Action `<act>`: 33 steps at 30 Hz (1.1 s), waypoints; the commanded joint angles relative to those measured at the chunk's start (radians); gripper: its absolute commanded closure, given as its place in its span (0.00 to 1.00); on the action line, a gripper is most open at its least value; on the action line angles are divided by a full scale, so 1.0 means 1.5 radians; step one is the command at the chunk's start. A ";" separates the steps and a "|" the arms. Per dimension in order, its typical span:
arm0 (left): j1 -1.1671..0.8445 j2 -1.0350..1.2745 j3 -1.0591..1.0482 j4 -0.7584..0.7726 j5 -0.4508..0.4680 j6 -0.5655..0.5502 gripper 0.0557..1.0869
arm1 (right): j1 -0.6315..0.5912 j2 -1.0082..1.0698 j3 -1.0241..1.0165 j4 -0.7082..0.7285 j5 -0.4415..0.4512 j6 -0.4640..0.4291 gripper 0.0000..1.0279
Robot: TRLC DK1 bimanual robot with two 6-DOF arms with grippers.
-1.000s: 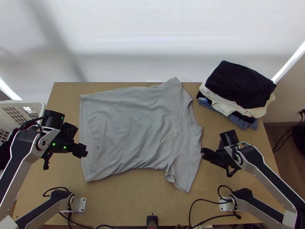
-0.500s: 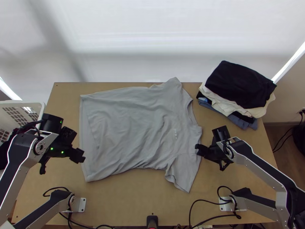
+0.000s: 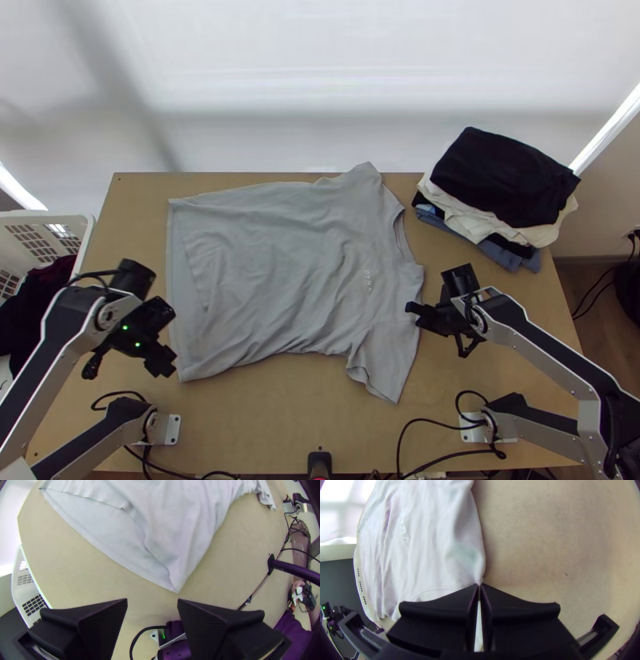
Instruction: Fold the t-shirt
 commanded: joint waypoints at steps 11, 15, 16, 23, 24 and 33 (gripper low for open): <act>-0.137 0.082 -0.097 0.018 -0.024 -0.054 0.27 | 0.000 -0.007 0.011 0.006 -0.002 0.001 0.97; -0.137 0.114 -0.107 0.036 -0.007 -0.058 0.27 | 0.000 -0.008 0.011 0.006 -0.002 0.001 0.97; -0.137 0.123 -0.110 0.042 -0.004 -0.058 0.27 | 0.000 -0.008 0.011 0.006 -0.002 0.000 0.97; -0.137 0.168 -0.122 0.094 0.027 -0.069 0.28 | -0.001 -0.008 0.011 0.007 -0.002 -0.001 0.97; -0.137 0.174 -0.122 0.103 0.034 -0.072 0.30 | -0.002 -0.007 0.011 0.006 -0.002 -0.002 0.97; -0.092 0.198 -0.138 0.197 0.038 -0.069 0.96 | -0.020 -0.009 0.011 0.006 -0.002 -0.005 0.97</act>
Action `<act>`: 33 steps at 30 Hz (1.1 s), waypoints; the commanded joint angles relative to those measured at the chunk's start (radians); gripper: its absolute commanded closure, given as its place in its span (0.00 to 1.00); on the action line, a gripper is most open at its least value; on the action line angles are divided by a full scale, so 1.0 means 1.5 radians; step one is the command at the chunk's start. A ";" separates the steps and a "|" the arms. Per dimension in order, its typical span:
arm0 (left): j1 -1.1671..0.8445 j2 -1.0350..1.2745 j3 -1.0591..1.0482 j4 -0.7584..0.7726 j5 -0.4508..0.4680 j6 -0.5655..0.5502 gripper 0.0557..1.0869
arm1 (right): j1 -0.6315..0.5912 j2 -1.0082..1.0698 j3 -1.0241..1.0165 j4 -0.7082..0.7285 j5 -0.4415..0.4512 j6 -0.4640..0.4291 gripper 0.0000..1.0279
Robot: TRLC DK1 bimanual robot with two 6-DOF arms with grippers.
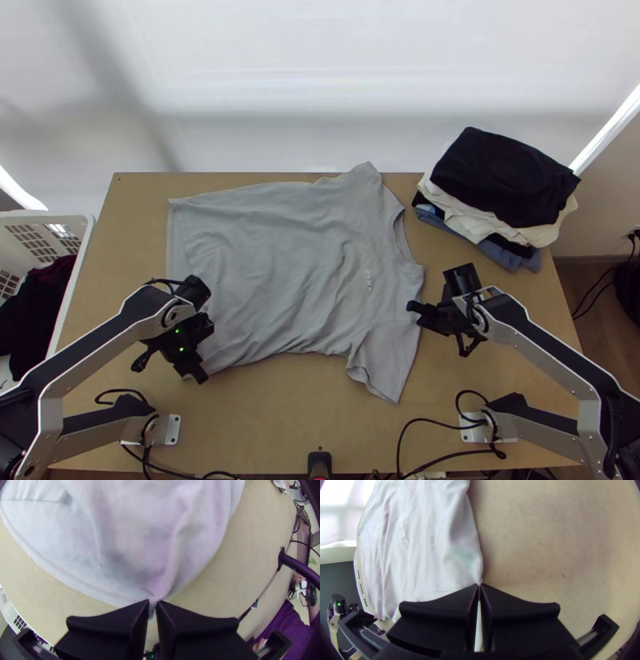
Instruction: Fold the t-shirt
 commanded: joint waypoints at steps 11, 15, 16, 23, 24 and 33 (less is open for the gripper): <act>0.247 0.126 0.094 0.104 0.006 0.089 0.96 | -0.006 -0.010 0.003 0.007 -0.002 -0.012 0.97; 0.284 0.164 0.129 0.120 0.006 0.092 0.96 | -0.006 -0.012 0.001 0.006 -0.002 -0.012 0.97; 0.284 0.164 0.129 0.122 0.006 0.092 0.96 | -0.005 -0.012 0.000 0.006 -0.002 -0.011 0.97; 0.276 0.104 0.125 0.099 0.042 0.086 0.51 | -0.002 -0.015 -0.007 0.006 -0.002 -0.008 0.97; 0.275 0.088 0.123 0.097 0.053 0.086 0.39 | -0.002 -0.015 -0.007 0.006 -0.002 -0.008 0.97; 0.310 0.042 0.144 0.050 0.077 0.099 0.38 | 0.004 -0.008 -0.007 0.010 0.001 -0.008 0.97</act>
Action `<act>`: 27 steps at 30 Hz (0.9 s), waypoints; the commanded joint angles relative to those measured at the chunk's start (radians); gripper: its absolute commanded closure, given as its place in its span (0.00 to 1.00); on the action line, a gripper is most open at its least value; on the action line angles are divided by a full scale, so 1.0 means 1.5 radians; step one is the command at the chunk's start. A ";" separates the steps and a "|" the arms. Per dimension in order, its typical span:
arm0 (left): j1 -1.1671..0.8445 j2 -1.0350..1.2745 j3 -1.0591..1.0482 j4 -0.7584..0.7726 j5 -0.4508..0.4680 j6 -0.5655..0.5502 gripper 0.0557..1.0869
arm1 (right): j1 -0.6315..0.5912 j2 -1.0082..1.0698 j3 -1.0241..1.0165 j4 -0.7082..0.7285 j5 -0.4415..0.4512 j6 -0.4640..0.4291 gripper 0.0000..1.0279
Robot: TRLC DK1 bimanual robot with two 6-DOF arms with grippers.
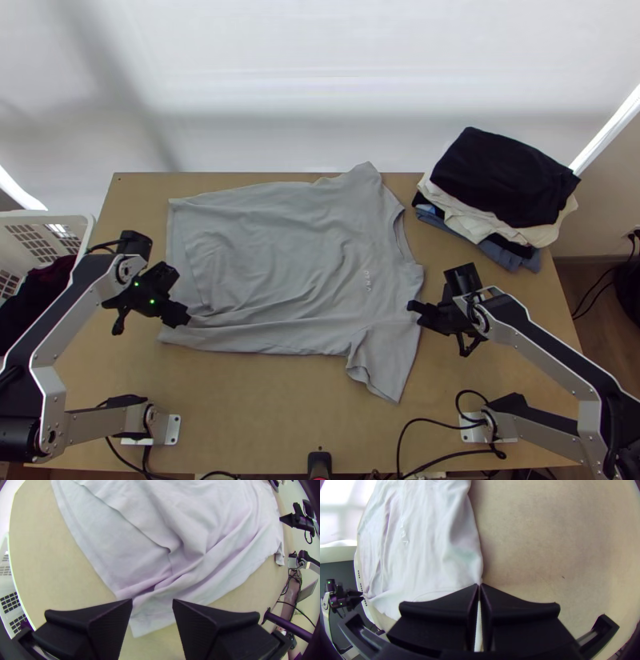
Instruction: Fold the t-shirt
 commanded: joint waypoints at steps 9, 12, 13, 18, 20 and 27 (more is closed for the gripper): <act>0.092 -0.010 0.010 -0.044 0.001 0.073 0.38 | 0.007 -0.006 -0.009 0.008 0.002 -0.005 0.97; 0.103 -0.007 0.000 -0.056 -0.001 0.084 0.39 | 0.011 -0.004 -0.007 0.010 0.003 -0.005 0.97; 0.103 -0.006 -0.003 -0.064 -0.001 0.086 0.39 | 0.012 -0.003 -0.007 0.010 0.003 -0.004 0.97; 0.093 -0.004 -0.026 -0.070 0.001 0.085 0.75 | 0.018 -0.001 -0.005 0.013 0.004 -0.001 0.97; 0.092 -0.002 -0.032 -0.068 0.000 0.085 0.74 | 0.018 -0.001 -0.004 0.013 0.005 -0.001 0.97; 0.093 0.005 -0.033 -0.057 -0.001 0.080 0.55 | 0.017 -0.006 -0.012 0.013 0.006 -0.001 0.97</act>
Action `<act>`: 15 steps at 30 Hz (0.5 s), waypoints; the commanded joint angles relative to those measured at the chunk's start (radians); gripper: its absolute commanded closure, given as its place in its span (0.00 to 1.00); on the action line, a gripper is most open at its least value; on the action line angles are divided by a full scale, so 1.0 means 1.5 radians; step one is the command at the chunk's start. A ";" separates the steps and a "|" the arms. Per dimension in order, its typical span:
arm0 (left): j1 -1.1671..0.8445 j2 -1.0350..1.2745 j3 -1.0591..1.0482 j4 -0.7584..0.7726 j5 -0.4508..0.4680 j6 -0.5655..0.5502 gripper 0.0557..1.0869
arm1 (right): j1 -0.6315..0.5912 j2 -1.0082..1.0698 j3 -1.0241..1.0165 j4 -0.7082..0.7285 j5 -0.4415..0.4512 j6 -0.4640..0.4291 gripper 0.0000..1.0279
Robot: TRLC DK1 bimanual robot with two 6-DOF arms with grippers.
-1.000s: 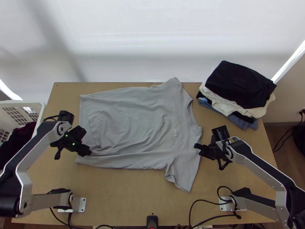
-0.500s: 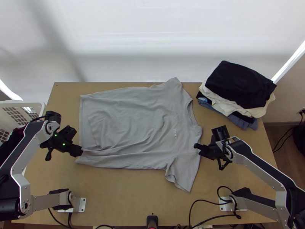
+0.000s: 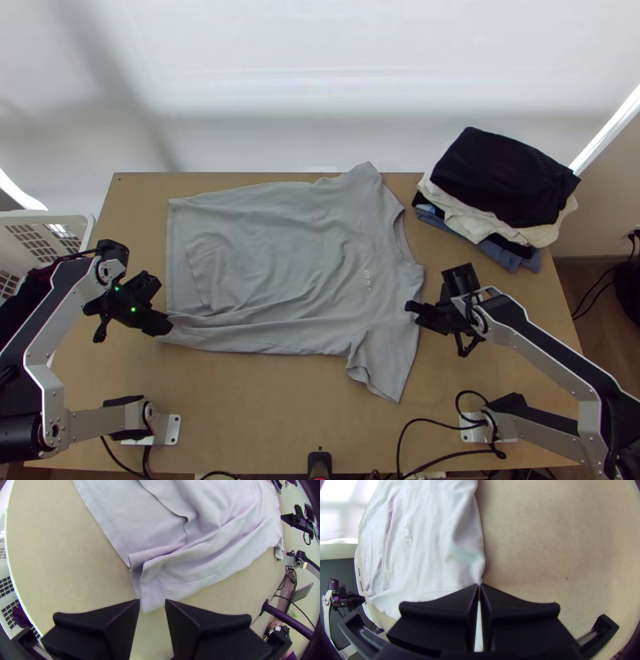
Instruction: Fold the t-shirt
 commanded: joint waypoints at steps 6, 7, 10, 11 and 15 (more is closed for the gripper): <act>-0.004 0.019 -0.016 0.007 -0.002 0.006 0.55 | 0.002 -0.008 -0.013 0.003 0.005 -0.001 0.97; -0.004 0.021 -0.017 0.011 -0.001 0.005 0.55 | 0.002 -0.009 -0.012 0.003 0.004 -0.001 0.97; -0.005 0.032 -0.017 0.014 -0.001 0.002 0.55 | 0.001 -0.011 -0.014 0.003 0.005 -0.001 0.97; -0.005 0.034 -0.018 0.015 -0.001 0.001 0.55 | 0.000 -0.012 -0.014 0.003 0.005 -0.001 0.97; -0.009 0.039 -0.027 0.028 -0.001 -0.003 0.55 | 0.000 -0.016 -0.018 0.003 0.005 -0.002 0.97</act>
